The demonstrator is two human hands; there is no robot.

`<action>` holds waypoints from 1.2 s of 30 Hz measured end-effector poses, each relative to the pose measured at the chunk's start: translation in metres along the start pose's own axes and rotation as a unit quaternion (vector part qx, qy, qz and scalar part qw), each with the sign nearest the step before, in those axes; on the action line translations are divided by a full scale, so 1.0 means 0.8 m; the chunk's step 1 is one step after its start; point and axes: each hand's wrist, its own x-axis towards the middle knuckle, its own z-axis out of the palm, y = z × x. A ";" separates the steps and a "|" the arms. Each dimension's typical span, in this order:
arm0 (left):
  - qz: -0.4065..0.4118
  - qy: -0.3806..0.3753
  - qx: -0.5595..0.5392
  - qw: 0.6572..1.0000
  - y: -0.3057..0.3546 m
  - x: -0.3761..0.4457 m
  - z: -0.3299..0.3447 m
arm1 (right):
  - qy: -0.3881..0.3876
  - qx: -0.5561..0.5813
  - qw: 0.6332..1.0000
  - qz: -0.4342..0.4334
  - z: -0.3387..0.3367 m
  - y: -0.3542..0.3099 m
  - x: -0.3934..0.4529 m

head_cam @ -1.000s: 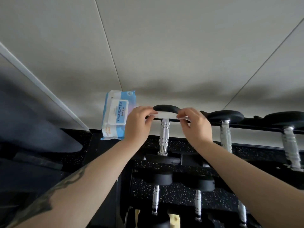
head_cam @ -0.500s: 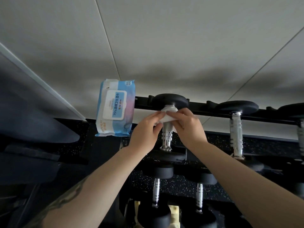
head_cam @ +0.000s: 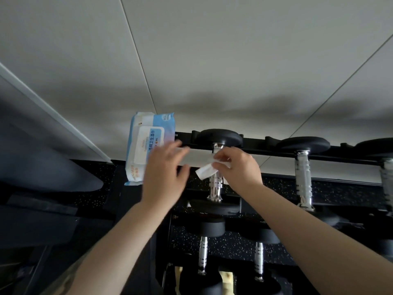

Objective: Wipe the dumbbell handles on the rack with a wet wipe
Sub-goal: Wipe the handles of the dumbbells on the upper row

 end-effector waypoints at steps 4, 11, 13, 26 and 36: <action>-0.113 -0.042 0.139 0.983 -0.069 -0.009 -0.016 | 0.037 0.072 0.996 0.048 0.008 0.011 -0.012; -0.097 -0.072 0.022 0.992 -0.088 0.019 -0.005 | 0.045 0.095 0.992 0.073 0.013 0.012 -0.012; -0.096 -0.060 0.015 0.994 -0.092 0.036 -0.003 | 0.043 0.096 0.992 0.072 0.013 0.012 -0.011; -0.046 -0.003 0.039 0.998 -0.097 0.044 0.001 | 0.099 0.111 0.988 0.049 -0.002 -0.002 0.005; -0.119 0.047 -0.006 0.992 -0.075 -0.069 0.024 | -0.021 0.049 0.997 -0.060 0.009 0.024 -0.026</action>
